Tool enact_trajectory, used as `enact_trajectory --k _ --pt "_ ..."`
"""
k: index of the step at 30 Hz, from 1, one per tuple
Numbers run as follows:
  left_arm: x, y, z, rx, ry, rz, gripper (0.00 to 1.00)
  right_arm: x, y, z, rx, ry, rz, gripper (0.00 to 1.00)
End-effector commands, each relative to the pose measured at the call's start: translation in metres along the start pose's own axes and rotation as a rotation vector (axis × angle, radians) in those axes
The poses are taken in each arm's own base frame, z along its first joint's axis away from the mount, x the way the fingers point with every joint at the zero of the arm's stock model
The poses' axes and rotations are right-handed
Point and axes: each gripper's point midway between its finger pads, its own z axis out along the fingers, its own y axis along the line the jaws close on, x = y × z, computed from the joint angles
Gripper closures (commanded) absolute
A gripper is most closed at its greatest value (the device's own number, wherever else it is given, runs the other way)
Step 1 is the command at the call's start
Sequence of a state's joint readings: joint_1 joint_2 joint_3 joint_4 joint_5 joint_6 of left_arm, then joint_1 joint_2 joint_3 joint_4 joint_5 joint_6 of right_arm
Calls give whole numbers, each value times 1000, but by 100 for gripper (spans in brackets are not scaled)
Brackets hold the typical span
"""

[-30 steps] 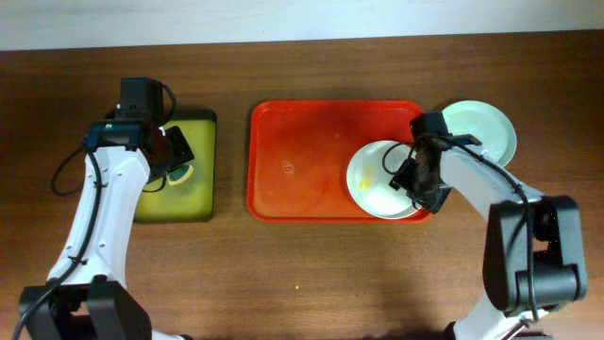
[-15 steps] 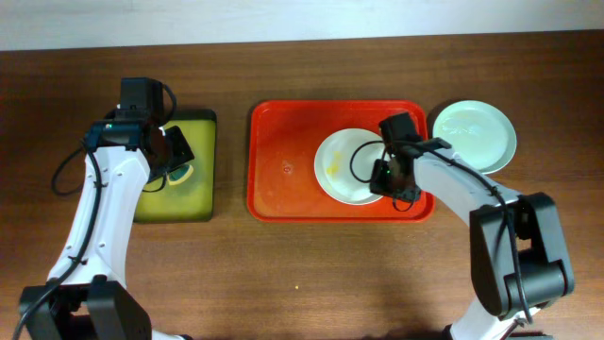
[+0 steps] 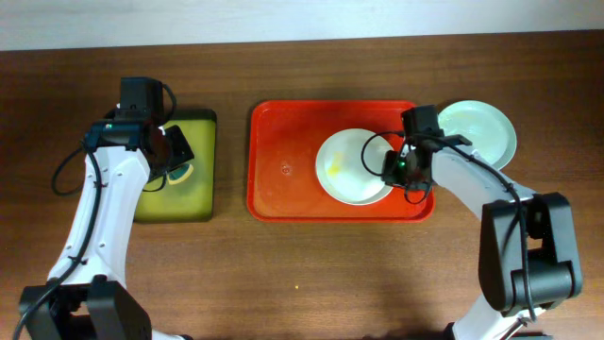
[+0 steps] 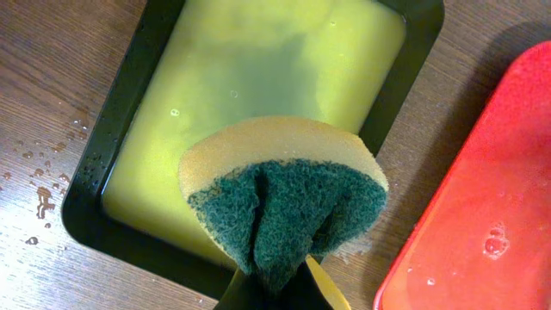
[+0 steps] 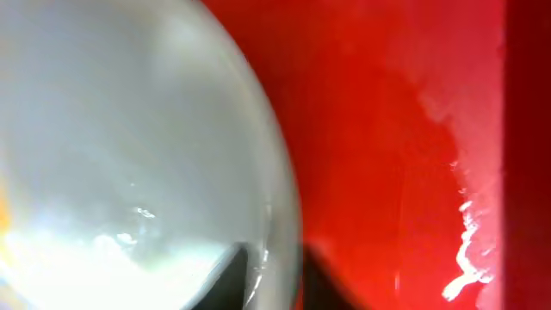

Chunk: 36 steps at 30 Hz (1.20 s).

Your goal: Clean dirty plates on tray and stack at the side

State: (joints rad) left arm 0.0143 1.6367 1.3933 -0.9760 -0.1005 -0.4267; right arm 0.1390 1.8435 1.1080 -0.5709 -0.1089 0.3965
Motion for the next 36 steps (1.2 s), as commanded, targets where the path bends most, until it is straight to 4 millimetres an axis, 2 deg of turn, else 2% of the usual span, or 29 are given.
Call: enact_trajectory --k 1,7,11,22,26,32,34,36 --pt "-4 -2 -5 16 -19 13 100 14 15 7 -15 32 -10 96" --pt "-6 -3 -5 18 -24 13 100 18 34 8 -36 19 -67 96" --pt "-8 -4 -2 20 -29 12 100 15 36 8 -43 6 -68 96" --pt "-10 -8 74 -25 47 12 100 8 39 8 -55 -21 -69 96" --pt "-23 8 98 -35 38 -39 100 8 39 8 -55 -21 -69 96" --pt "6 20 151 -95 170 -38 100 8 40 8 -56 -21 -69 96" --pt "8 24 156 -114 177 -35 100 8 39 8 -55 -20 -69 96" --pt "-3 26 144 -122 147 -42 100 8 39 8 -56 -20 -69 96"
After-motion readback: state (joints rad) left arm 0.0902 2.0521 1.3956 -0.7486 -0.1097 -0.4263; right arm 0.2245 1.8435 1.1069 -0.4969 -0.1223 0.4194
